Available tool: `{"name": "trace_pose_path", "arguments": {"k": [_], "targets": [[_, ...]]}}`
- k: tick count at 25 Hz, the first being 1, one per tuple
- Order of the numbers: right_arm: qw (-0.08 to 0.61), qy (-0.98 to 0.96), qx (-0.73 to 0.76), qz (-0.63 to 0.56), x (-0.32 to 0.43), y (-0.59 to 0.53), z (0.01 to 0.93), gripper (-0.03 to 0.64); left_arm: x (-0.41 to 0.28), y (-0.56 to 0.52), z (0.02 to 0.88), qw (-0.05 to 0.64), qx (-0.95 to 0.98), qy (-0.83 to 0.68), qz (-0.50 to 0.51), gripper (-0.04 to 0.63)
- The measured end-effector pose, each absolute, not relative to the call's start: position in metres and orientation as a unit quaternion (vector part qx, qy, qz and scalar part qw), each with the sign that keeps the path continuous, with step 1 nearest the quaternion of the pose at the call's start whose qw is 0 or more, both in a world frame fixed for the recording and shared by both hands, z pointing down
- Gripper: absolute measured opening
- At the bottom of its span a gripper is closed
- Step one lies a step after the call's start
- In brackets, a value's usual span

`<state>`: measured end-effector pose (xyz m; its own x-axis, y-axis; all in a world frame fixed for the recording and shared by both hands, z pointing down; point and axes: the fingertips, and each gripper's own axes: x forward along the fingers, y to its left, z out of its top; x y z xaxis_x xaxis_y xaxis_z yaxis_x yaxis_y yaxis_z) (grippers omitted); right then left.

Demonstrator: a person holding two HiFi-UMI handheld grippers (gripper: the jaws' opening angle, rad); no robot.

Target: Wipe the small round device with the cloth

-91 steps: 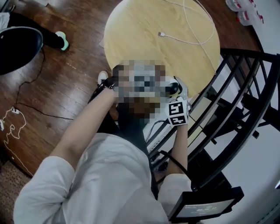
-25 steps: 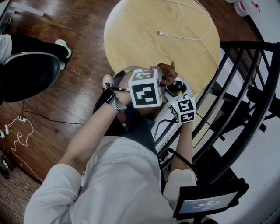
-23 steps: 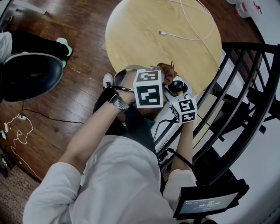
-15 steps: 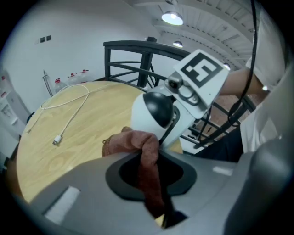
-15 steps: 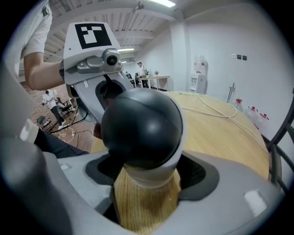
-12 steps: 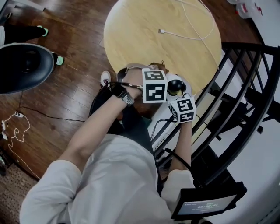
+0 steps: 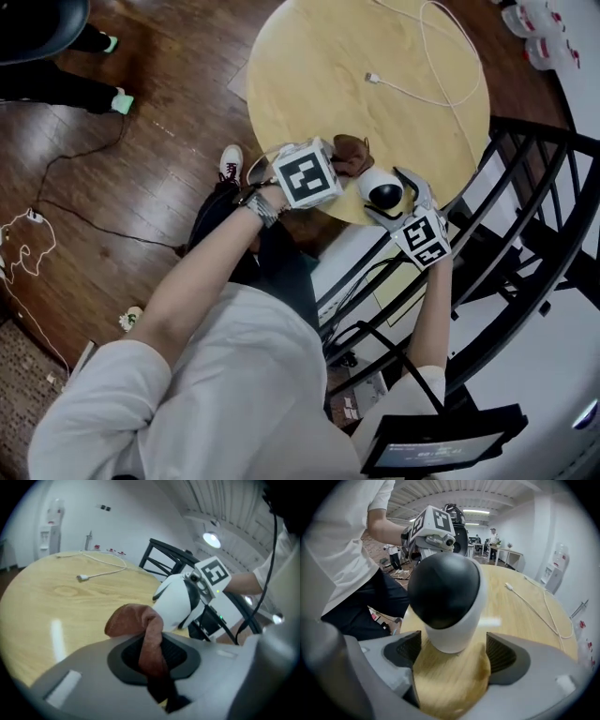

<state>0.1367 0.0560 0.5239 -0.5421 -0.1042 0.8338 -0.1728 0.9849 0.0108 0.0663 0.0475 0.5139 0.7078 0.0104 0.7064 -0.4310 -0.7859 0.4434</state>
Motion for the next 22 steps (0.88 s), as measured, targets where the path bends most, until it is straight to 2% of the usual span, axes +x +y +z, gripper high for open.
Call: {"name": "trace_pose_path", "arguments": {"k": [4, 6, 16, 22], "targets": [[0.474, -0.879, 0.032, 0.030, 0.129, 0.054, 0.521, 0.425, 0.060, 0.042, 0.513, 0.329, 0.871, -0.151, 0.332, 0.066], [0.477, -0.878, 0.026, 0.035, 0.123, 0.057, 0.524, 0.351, 0.057, 0.044, 0.516, 0.333, 0.868, -0.152, 0.335, 0.064], [0.460, -0.876, 0.123, 0.082, 0.124, 0.055, 0.523, 0.347, 0.062, 0.044, 0.512, 0.347, 0.869, -0.152, 0.319, 0.066], [0.486, -0.836, 0.210, 0.144, 0.126, 0.047, 0.525, 0.347, 0.067, 0.040, 0.513, 0.354, 0.865, -0.155, 0.319, 0.066]]}}
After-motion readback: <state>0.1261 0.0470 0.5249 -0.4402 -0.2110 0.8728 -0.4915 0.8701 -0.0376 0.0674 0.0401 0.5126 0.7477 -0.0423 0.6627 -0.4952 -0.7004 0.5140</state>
